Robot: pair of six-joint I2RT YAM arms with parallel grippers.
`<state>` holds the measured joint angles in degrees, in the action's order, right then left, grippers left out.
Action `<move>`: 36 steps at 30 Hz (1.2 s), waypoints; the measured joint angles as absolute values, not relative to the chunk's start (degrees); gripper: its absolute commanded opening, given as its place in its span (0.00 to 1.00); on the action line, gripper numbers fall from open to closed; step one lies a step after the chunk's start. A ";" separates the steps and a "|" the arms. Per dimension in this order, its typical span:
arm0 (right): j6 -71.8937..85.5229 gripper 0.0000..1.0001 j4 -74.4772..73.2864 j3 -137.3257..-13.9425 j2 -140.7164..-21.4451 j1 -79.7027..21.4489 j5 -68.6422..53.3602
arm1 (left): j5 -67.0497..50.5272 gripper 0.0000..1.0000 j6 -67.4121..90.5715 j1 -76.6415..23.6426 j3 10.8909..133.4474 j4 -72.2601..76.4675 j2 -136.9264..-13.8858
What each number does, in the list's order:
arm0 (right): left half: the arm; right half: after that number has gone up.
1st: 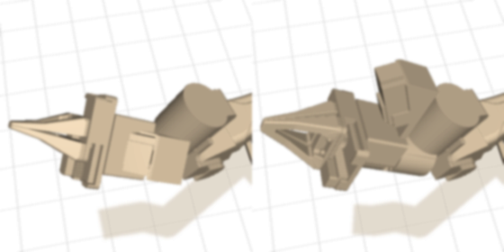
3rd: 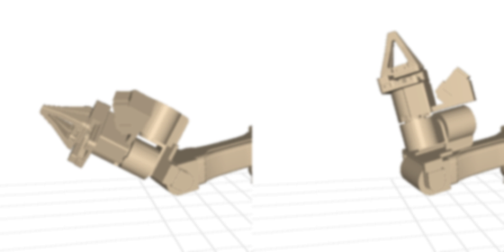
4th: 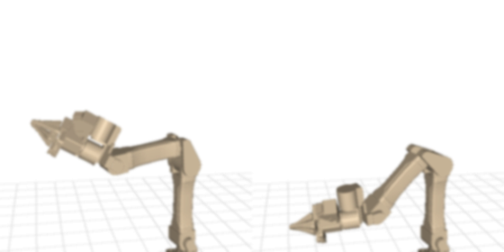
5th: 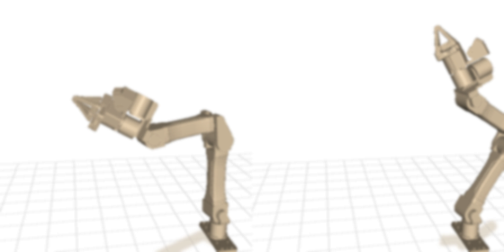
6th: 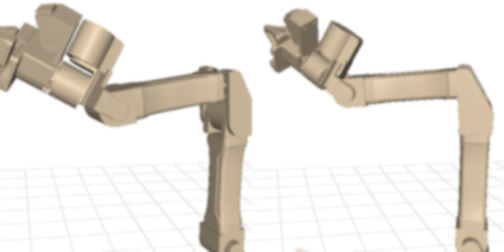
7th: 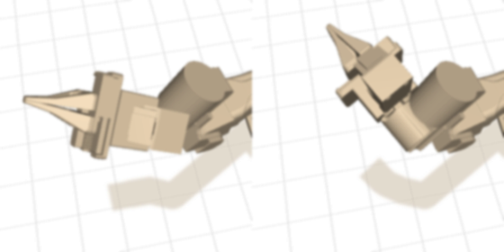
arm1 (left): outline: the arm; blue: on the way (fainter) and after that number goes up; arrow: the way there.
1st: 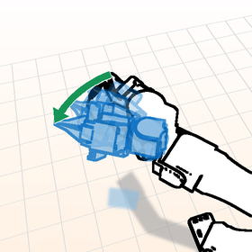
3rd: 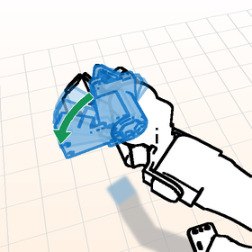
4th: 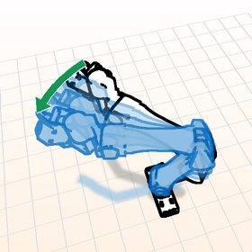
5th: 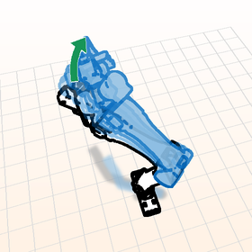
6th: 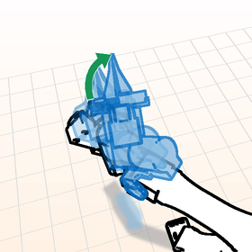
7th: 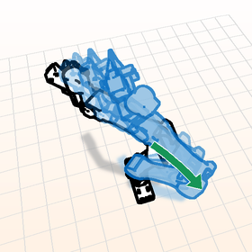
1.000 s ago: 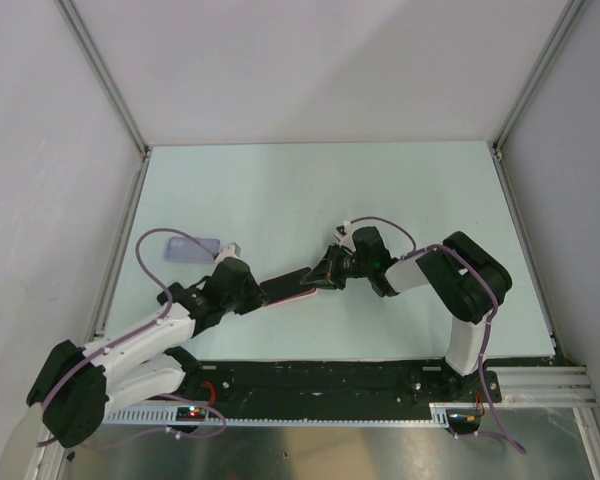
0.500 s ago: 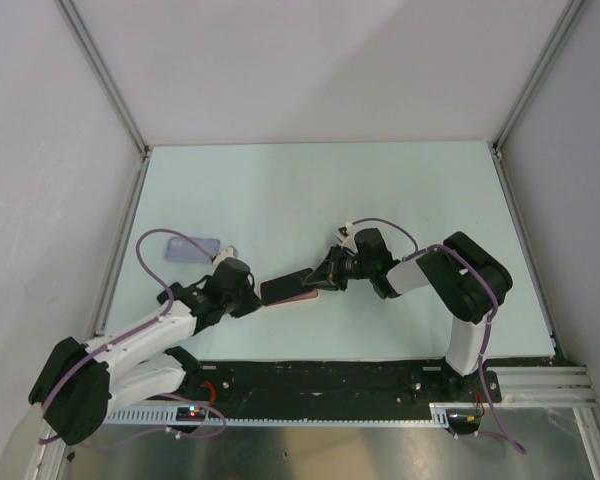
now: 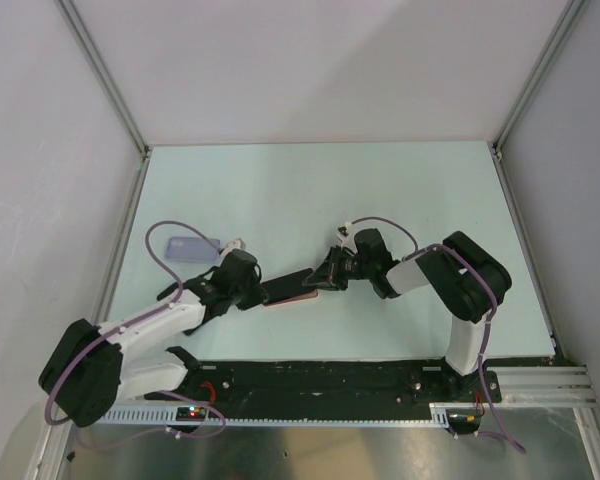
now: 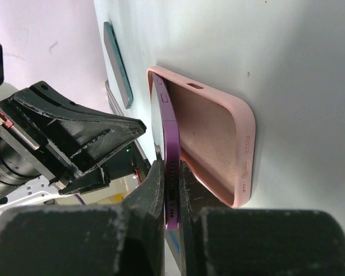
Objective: Put the phone into the phone case
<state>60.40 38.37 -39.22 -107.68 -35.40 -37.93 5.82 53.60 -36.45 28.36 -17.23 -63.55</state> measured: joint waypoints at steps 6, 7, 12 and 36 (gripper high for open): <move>58.39 0.00 37.56 -39.24 -107.22 -35.57 -36.91 | 5.61 0.02 53.58 -36.42 28.88 -15.16 -67.64; 58.06 0.00 37.39 -39.24 -107.04 -35.66 -36.64 | 5.56 0.02 53.58 -36.38 28.88 -15.07 -67.66; 56.42 0.00 36.51 -39.24 -106.37 -36.21 -35.24 | 5.41 0.02 53.67 -36.34 28.10 -14.20 -67.42; 45.71 0.45 11.88 -42.65 -96.25 -37.95 -17.10 | 5.87 0.00 55.55 -36.07 26.46 -9.02 -69.01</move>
